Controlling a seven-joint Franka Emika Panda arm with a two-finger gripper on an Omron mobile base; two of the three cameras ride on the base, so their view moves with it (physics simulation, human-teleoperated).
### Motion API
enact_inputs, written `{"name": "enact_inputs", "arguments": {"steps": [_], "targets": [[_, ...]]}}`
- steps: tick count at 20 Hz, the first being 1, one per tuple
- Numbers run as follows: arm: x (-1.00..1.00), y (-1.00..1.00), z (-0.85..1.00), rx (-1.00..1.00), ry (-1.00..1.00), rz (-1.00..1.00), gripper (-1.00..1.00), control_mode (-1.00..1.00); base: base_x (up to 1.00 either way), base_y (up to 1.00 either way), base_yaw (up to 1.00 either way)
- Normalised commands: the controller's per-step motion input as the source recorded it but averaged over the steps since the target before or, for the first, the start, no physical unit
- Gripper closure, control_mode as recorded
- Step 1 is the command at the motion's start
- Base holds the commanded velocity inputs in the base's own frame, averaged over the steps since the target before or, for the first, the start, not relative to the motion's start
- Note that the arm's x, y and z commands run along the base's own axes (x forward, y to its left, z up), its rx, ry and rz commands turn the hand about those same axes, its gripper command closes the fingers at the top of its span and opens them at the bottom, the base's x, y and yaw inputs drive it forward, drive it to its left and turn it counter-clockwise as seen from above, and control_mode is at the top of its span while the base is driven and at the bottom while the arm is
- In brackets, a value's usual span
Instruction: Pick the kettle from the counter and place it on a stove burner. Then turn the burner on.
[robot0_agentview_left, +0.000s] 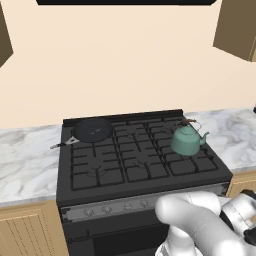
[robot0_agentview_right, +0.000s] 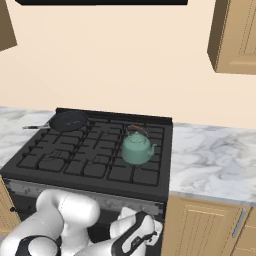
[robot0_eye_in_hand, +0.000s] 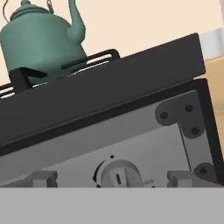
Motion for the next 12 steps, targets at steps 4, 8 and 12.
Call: {"name": "enact_inputs", "arguments": {"steps": [4, 8, 12], "targets": [[0.11, -0.26, -0.23, 0.0, 0.03, 0.0, -1.0, -1.0, 0.0, 0.0, 0.0], [0.04, 0.02, -0.13, -0.04, 0.09, 0.0, -1.0, -1.0, 0.0, 0.0, 0.0], [0.09, 0.06, -0.11, -0.1, 0.03, 0.0, -1.0, -1.0, 0.0, 0.0, 0.0]]}}
